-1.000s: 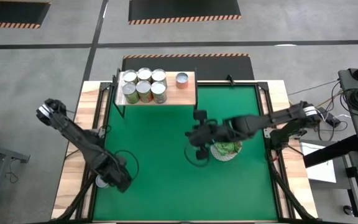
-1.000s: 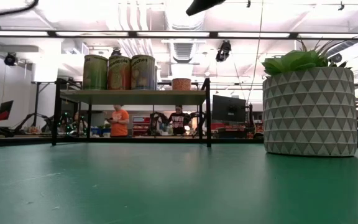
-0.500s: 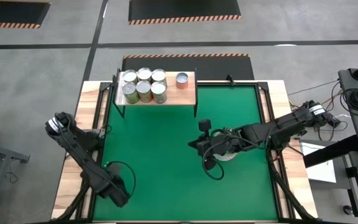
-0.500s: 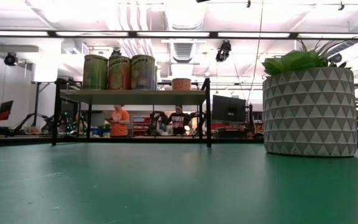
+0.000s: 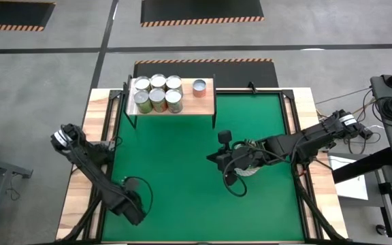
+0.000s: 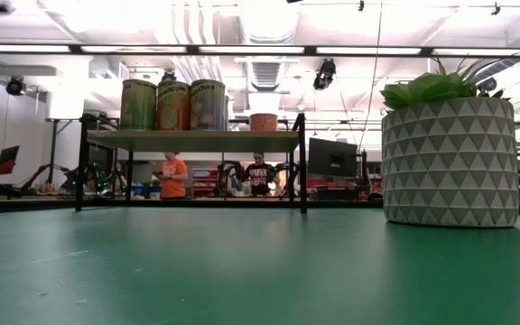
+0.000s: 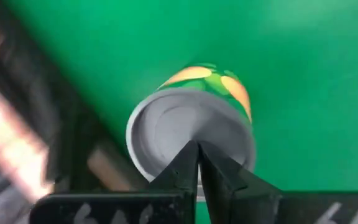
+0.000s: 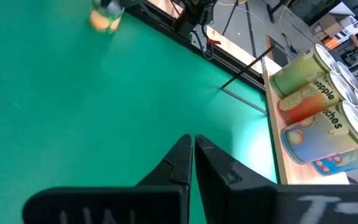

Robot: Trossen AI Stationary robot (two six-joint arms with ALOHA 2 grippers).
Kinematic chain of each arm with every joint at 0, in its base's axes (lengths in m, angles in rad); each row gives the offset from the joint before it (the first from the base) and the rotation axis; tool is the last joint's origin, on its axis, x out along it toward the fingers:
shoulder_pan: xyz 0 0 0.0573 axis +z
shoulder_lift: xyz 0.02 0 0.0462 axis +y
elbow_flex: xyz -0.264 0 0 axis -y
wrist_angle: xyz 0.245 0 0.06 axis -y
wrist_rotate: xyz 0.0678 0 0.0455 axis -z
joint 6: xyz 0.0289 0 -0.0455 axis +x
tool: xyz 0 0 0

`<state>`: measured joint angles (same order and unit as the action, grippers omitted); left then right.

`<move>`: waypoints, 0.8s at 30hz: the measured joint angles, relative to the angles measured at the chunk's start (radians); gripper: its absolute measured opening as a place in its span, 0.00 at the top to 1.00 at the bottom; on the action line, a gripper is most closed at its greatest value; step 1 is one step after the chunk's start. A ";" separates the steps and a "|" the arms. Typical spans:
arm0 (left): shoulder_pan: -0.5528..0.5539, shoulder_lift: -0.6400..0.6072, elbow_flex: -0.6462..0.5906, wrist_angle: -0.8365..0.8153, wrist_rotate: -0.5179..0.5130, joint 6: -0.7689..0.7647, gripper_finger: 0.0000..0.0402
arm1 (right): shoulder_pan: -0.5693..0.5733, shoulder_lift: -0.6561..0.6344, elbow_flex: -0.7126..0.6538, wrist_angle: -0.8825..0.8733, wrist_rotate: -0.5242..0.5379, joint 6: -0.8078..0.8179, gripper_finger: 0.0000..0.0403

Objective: Pick and place cans onto a shelf
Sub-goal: Put the small canned sliced peaches on the shelf

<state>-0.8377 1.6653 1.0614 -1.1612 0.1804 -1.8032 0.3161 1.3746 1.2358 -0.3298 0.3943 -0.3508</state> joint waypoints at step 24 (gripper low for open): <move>0.143 0.002 0.236 0.068 -0.406 0.116 0.78 | 0.000 0.000 -0.002 -0.007 0.000 0.009 0.98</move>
<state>-0.6946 1.6678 1.2978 -1.0934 -0.2261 -1.6874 0.3161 1.3746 1.2343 -0.3370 0.3939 -0.3416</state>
